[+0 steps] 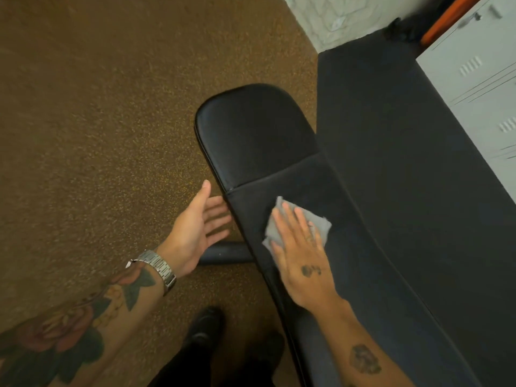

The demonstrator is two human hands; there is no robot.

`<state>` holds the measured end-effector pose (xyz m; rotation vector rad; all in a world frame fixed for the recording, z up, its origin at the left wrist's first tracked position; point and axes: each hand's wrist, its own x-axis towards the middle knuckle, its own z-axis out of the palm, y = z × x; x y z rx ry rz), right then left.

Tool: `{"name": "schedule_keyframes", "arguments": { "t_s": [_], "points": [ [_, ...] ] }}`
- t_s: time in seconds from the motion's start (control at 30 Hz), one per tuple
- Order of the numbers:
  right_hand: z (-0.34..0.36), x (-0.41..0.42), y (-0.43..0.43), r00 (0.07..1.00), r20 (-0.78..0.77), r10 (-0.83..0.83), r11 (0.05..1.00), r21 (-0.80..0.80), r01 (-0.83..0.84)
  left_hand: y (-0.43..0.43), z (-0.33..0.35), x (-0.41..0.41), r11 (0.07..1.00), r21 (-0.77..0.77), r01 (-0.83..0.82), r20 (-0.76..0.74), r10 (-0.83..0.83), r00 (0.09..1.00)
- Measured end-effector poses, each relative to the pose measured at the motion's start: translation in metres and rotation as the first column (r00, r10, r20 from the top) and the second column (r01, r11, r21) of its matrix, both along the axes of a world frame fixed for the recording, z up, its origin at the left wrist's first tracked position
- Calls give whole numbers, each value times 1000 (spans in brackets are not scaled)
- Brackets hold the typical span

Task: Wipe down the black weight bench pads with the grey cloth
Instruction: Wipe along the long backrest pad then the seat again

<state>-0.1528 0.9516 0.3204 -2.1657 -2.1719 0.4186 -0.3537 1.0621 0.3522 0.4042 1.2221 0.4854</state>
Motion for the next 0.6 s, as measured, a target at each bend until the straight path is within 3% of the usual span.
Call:
{"name": "schedule_keyframes", "arguments": {
  "t_s": [0.13,0.3,0.43,0.6],
  "points": [
    [-3,57,32,955,-26,-294,956,2,294,-1,-8,-1,1000,-6,-25,2,25,1000],
    [-3,67,108,909,-32,-417,909,-7,417,-6,-10,2,998,-10,-62,-15,62,998],
    [-3,36,137,943,-37,-331,943,-20,331,-3,-6,11,992,-10,-123,-78,122,989],
    [-6,-49,98,998,-61,-21,998,59,25,-1,-1,14,991,-13,-135,-97,133,986]
  ]
}}
